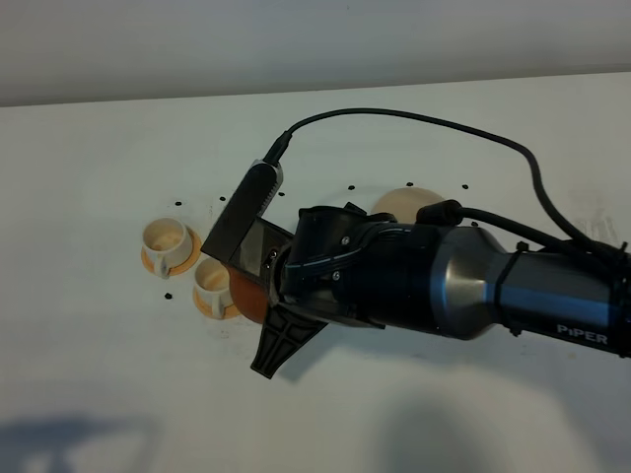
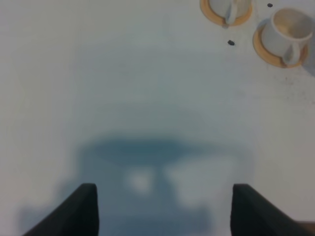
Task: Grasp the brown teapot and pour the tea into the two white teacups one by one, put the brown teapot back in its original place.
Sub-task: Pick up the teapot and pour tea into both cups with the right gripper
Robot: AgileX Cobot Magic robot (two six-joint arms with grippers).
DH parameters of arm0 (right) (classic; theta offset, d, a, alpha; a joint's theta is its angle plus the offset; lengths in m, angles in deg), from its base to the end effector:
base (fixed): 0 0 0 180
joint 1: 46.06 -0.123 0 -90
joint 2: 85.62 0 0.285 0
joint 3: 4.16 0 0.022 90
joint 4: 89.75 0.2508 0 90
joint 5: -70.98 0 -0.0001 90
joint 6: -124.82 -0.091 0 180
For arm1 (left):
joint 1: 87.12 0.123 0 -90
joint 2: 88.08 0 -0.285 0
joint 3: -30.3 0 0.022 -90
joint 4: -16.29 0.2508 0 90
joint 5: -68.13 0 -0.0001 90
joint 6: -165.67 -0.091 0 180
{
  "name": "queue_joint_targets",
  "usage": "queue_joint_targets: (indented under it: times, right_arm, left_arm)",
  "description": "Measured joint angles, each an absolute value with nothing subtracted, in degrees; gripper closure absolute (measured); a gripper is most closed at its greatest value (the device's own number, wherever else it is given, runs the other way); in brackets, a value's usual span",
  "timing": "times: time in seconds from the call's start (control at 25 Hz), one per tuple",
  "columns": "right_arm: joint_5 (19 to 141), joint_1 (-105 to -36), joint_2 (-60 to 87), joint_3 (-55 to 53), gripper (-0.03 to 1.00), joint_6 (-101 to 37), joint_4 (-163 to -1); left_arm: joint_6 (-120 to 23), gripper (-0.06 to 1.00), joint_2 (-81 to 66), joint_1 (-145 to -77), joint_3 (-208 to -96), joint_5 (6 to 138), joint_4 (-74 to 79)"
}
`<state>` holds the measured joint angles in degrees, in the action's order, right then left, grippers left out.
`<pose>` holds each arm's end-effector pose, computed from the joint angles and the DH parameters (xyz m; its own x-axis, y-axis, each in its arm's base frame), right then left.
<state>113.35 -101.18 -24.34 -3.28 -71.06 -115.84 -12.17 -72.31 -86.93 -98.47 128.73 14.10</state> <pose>0.2524 0.3149 0.1951 -0.4756 -0.7990 -0.3680 -0.7528 0.5861 -0.2996 0.0200 -0.0030 0.2632 -0.6102 -0.0584 -0.7901 -0.0114 0.9978 -0.0650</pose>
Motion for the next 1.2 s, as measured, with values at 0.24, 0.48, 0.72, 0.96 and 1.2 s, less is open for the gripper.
queue_joint_targets:
  times: [0.24, 0.48, 0.72, 0.96, 1.2]
  right_arm:
    - [112.56, -101.18, -25.23, -3.28, 0.85, -71.06, -119.22]
    - [112.24, -101.18, -26.0, -3.28, 0.85, -71.06, -122.41]
    - [112.19, -101.18, -26.05, -3.28, 0.85, -71.06, -125.78]
    - [112.19, -101.31, -26.1, -3.28, 0.85, -70.56, -128.28]
    - [112.12, -101.74, -26.18, -3.28, 0.85, -67.3, -130.12]
  left_arm:
    - [-12.17, 0.38, -72.31, -86.93, -98.47, 128.73, 14.1]
    - [-12.17, 0.38, -72.31, -86.93, -98.47, 128.73, 14.1]
    - [-12.17, 0.38, -72.31, -86.93, -98.47, 128.73, 14.1]
    - [-12.17, 0.38, -72.31, -86.93, -98.47, 128.73, 14.1]
    - [-12.12, 0.38, -72.31, -86.93, -98.47, 128.73, 14.1]
